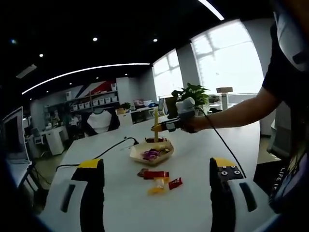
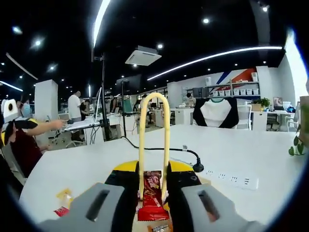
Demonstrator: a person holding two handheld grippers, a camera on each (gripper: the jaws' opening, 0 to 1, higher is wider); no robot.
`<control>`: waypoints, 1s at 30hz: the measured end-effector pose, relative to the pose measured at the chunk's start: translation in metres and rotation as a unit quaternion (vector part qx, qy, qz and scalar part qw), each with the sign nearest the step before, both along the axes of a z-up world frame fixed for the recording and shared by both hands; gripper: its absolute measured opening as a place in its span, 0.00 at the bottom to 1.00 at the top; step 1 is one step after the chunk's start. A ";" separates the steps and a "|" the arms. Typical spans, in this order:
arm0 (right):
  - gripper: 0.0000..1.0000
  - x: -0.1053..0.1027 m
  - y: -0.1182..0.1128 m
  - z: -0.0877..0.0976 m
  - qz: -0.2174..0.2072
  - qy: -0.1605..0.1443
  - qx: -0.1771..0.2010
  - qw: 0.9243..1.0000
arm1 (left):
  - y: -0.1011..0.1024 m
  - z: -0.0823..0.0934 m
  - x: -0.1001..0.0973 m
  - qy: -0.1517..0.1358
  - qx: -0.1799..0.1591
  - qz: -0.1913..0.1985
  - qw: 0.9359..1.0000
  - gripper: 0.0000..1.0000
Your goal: Place the target food into the container with the food tongs after gripping and lifting it, then release it inside without dropping or visibly crushing the food.
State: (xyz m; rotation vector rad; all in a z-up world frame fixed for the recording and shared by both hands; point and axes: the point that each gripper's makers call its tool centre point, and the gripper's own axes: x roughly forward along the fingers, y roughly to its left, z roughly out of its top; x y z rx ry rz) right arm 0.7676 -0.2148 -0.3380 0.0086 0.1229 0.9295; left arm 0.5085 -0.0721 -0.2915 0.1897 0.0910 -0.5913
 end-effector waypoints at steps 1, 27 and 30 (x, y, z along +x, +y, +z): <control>0.17 0.002 -0.001 -0.003 -0.004 0.001 -0.008 1.000 | 0.001 0.000 0.000 0.000 0.001 0.001 1.000 0.96; 0.20 -0.010 -0.002 -0.017 -0.008 0.010 -0.016 1.000 | -0.003 0.001 -0.001 0.003 -0.003 0.001 1.000 0.95; 0.21 -0.018 0.002 -0.015 -0.007 0.010 -0.011 1.000 | -0.003 0.000 -0.001 0.004 -0.003 0.000 1.000 0.95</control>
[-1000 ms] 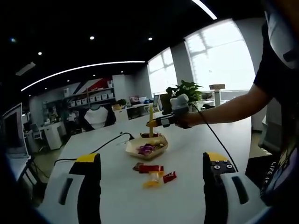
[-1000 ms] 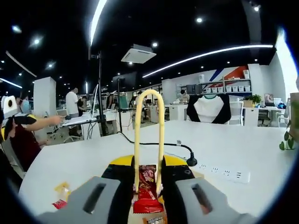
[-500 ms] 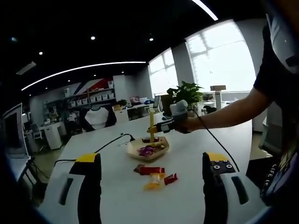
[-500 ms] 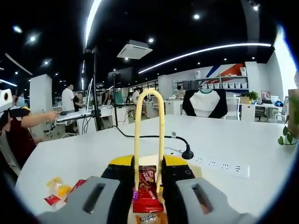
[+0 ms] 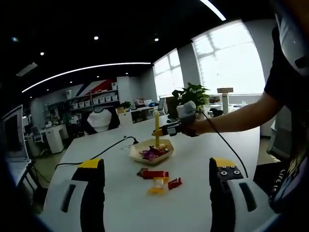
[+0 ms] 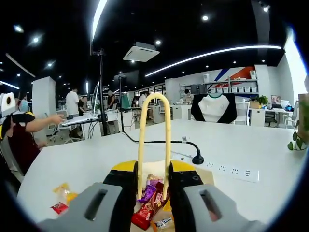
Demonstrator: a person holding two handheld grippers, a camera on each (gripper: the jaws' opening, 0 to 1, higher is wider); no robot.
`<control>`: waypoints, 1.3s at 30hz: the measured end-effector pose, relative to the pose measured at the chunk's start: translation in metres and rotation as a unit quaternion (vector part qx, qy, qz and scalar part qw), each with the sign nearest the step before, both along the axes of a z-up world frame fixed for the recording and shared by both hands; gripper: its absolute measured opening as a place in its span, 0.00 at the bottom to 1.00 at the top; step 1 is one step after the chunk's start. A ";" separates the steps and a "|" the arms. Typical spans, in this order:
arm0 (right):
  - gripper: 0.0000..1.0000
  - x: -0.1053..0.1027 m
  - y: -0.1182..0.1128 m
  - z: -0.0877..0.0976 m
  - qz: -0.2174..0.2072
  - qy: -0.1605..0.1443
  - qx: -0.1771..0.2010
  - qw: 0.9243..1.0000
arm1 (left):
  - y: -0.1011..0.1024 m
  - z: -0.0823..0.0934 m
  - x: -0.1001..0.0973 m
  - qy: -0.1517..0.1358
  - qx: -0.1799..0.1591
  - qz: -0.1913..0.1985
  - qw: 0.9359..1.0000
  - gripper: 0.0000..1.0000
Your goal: Place the target food into the container with the food tongs after gripping and lifting it, then release it inside without dropping or visibly crushing the food.
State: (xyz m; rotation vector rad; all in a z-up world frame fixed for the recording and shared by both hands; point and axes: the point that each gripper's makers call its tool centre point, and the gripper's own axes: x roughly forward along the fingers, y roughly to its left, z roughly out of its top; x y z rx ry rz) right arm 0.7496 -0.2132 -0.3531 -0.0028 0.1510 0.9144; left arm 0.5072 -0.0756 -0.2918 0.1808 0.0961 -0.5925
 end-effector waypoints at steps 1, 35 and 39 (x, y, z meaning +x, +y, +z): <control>0.21 -0.003 0.002 -0.001 0.000 0.000 -0.002 1.000 | -0.001 -0.001 0.000 0.001 0.000 -0.001 1.000 0.95; 0.23 -0.094 0.070 0.005 0.049 -0.013 0.021 0.999 | -0.015 -0.002 -0.005 -0.004 -0.007 -0.029 1.000 0.93; 0.23 -0.092 0.078 -0.003 0.043 -0.015 0.010 0.999 | -0.013 -0.002 -0.005 -0.003 -0.007 -0.027 1.000 0.93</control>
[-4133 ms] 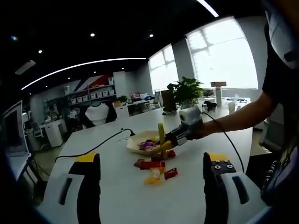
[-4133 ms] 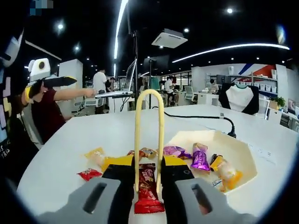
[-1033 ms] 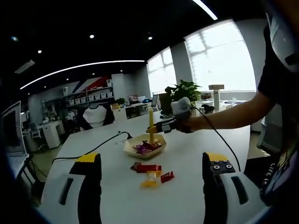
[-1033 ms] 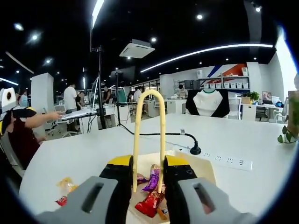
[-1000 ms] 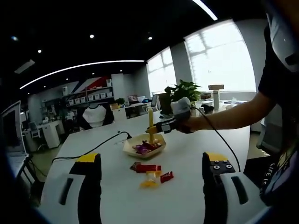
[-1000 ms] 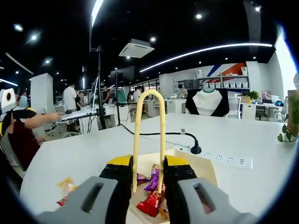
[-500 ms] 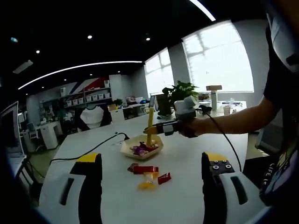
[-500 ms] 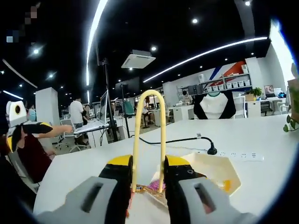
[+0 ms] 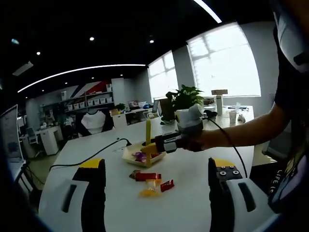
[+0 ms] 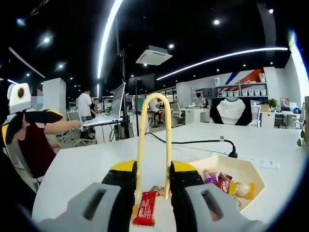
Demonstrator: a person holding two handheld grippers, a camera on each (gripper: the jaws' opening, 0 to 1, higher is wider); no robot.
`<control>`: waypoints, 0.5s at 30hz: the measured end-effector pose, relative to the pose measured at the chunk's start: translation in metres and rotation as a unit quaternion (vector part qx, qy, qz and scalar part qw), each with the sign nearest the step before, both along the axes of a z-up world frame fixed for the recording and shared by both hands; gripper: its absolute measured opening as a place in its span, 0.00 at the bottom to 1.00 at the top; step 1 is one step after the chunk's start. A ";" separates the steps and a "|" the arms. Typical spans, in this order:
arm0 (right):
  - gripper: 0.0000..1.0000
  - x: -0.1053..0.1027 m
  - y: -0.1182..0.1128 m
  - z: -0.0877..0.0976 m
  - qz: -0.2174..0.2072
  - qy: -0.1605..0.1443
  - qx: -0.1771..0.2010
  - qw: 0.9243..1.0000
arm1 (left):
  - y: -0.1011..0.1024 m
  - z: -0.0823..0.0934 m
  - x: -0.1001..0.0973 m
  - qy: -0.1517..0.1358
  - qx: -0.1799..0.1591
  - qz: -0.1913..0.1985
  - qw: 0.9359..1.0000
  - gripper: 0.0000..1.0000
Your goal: Place the target food into the container with the food tongs after gripping and lifting it, then release it inside without dropping or visibly crushing the food.
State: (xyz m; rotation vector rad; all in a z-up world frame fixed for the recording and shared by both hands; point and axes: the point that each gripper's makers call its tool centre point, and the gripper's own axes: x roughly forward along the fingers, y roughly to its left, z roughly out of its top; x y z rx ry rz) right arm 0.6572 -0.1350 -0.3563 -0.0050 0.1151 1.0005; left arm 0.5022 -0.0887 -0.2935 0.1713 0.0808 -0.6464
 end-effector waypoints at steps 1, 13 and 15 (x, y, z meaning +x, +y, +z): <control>0.23 0.000 0.001 -0.002 0.002 0.002 0.000 1.000 | 0.001 0.000 0.000 0.000 0.000 0.001 1.000 0.93; 0.23 0.003 0.009 -0.031 -0.008 0.005 -0.026 1.000 | 0.004 0.000 0.001 0.001 0.001 0.004 1.000 0.93; 0.24 0.003 0.009 -0.034 -0.008 0.007 -0.029 1.000 | 0.005 0.000 0.001 0.000 0.001 0.003 1.000 0.93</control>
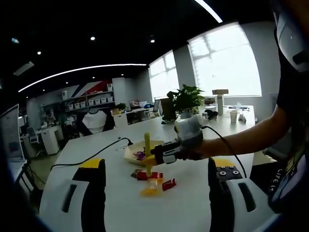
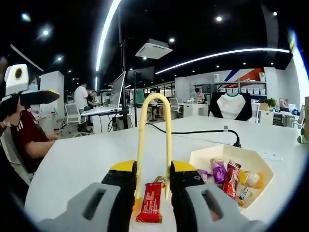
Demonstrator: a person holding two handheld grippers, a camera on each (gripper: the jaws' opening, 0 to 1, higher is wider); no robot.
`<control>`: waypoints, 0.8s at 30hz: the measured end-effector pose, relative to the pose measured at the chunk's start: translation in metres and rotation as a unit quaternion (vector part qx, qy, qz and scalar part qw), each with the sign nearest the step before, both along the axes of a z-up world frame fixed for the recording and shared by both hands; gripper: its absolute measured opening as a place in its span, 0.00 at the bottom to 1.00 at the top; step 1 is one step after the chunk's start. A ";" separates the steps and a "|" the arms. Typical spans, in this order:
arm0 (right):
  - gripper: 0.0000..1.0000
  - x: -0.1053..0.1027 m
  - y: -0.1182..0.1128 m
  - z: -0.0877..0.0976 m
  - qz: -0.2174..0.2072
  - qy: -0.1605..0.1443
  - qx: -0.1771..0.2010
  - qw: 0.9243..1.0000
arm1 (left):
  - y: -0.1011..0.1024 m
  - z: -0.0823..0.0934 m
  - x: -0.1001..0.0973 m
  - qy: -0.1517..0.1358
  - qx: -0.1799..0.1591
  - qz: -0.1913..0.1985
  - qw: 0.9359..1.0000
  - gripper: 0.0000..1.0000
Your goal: Place the target food into the container with the food tongs after gripping and lifting it, then release it inside without dropping or visibly crushing the food.
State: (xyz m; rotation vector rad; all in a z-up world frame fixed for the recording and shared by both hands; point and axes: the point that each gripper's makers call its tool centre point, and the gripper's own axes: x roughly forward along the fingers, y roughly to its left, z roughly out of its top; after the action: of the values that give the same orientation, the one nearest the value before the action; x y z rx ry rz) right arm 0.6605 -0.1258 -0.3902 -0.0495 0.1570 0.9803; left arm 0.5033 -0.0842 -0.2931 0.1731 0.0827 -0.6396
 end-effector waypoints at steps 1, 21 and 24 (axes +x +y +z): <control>0.24 0.000 0.000 -0.001 -0.001 0.000 -0.002 1.000 | 0.000 0.000 0.000 0.000 0.000 0.001 1.000 0.93; 0.24 -0.003 0.002 -0.021 -0.001 -0.003 -0.031 1.000 | 0.001 -0.002 0.001 0.002 0.000 0.003 1.000 0.93; 0.24 -0.004 0.003 -0.021 0.000 -0.009 -0.033 0.999 | 0.001 -0.002 0.000 0.003 0.000 0.003 1.000 0.93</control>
State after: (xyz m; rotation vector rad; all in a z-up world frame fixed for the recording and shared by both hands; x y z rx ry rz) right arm 0.6565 -0.1232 -0.4111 -0.1182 0.1733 0.9743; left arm 0.5037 -0.0835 -0.2956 0.1713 0.0895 -0.6349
